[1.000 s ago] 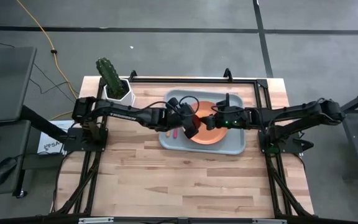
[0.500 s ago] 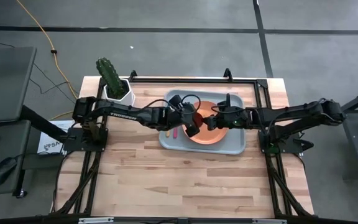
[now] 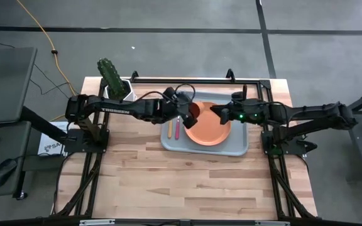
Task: Pick and place plate/cup/fork/spoon on tray
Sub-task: Put the orange cup to the top right of the orange plate on the gray serving tray
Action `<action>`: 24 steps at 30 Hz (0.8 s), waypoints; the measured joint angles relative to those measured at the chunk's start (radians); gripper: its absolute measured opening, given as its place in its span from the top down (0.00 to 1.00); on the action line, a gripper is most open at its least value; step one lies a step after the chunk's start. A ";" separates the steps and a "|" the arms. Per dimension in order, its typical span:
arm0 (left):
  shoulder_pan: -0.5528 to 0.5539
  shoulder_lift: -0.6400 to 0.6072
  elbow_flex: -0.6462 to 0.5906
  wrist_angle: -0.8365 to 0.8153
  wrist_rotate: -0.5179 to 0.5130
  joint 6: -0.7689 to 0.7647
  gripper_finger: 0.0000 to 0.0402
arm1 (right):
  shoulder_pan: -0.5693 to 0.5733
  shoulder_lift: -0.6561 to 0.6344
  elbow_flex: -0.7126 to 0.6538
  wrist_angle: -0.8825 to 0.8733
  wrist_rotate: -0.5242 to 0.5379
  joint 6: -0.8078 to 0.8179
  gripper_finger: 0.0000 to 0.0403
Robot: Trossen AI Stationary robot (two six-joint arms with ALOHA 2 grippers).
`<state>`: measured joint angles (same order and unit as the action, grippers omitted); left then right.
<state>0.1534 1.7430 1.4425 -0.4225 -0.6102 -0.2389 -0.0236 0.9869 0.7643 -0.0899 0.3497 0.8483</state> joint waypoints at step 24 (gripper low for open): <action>0.010 0.042 -0.002 0.127 0.102 -0.092 1.00 | 0.000 0.181 0.005 0.059 -0.125 0.041 1.00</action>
<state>0.1635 1.7845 1.4403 -0.2956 -0.5085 -0.3309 -0.0235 1.1679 0.7692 -0.0311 0.2247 0.8893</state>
